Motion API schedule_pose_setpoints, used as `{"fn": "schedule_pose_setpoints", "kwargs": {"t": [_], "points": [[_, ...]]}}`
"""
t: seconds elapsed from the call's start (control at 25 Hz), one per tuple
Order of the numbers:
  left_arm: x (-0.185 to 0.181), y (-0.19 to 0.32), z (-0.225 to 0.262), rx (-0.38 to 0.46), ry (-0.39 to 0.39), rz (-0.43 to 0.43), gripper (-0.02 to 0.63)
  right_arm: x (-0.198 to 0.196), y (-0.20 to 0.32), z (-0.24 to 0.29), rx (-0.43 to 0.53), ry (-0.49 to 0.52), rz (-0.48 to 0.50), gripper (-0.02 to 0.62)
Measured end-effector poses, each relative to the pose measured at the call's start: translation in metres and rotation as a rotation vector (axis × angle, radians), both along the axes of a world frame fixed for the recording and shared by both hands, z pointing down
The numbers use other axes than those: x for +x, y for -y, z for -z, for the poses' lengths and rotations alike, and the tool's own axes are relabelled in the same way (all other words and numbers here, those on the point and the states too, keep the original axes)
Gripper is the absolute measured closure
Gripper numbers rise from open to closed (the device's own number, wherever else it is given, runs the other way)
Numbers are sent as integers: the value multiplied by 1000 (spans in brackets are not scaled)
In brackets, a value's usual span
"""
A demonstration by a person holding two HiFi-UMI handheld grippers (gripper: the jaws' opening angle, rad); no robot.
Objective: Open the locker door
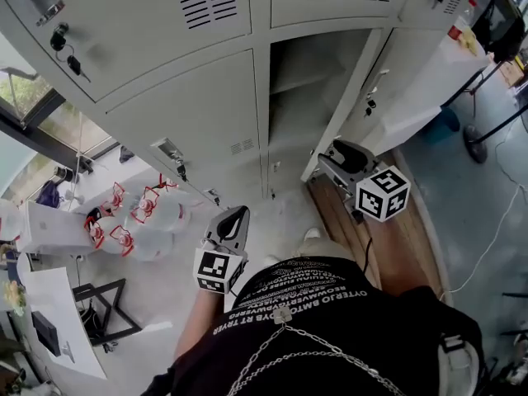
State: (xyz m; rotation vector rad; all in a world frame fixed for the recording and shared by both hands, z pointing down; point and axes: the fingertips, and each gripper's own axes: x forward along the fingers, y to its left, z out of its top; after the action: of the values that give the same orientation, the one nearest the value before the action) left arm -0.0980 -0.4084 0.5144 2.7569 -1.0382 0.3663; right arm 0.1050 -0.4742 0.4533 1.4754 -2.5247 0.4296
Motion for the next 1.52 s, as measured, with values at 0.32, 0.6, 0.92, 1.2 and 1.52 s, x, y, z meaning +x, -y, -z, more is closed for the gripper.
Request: {"fn": "schedule_pose_setpoints", "kwargs": {"t": [0.32, 0.6, 0.92, 1.2, 1.52], "points": [[52, 14, 0, 2, 15, -92, 601, 31, -19, 1, 10, -42, 1, 317], [128, 13, 15, 29, 23, -175, 601, 72, -49, 1, 39, -34, 1, 348], [191, -14, 32, 45, 32, -183, 601, 122, -76, 3, 66, 14, 34, 427], [203, -40, 31, 2, 25, -91, 601, 147, -92, 4, 86, 17, 81, 551], [222, -68, 46, 28, 14, -22, 601, 174, -94, 0, 86, 1, 100, 566]]}}
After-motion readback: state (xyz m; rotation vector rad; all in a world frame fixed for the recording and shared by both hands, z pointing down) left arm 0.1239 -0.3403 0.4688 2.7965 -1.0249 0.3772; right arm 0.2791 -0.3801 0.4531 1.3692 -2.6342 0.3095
